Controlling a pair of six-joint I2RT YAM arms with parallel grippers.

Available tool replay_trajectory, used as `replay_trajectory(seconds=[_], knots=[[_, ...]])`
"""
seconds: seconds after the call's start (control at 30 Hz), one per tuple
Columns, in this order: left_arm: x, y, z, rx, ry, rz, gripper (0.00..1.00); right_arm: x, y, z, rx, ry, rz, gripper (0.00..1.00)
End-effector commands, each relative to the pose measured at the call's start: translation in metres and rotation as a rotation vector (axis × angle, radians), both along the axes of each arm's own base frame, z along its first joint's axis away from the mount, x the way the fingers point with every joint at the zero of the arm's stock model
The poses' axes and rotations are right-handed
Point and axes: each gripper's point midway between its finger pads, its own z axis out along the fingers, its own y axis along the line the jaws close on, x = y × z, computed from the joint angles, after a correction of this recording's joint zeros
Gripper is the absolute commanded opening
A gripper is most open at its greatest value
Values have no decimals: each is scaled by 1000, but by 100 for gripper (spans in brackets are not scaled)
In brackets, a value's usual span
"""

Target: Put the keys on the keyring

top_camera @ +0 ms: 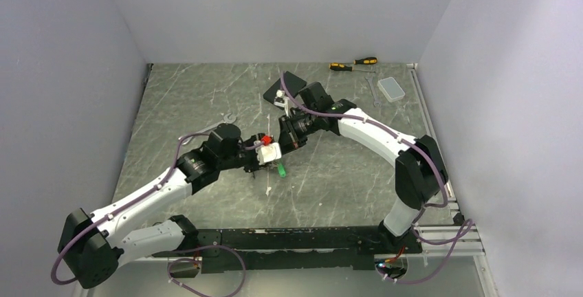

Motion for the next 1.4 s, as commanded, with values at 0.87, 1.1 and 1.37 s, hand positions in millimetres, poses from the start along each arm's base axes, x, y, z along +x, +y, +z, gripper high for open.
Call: replay_trajectory(seconds=[0.87,1.1,1.37], knots=[[-81,-36,55,-540,481,-114,86,42,-6,31,-83,68,-322,0],[-51,-53,21,-577,471,-16,91,42,-11,40,-81,75,-352,0],[1,-37,15,-661,294,256,92,36,-15,51,-59,61,-337,0]])
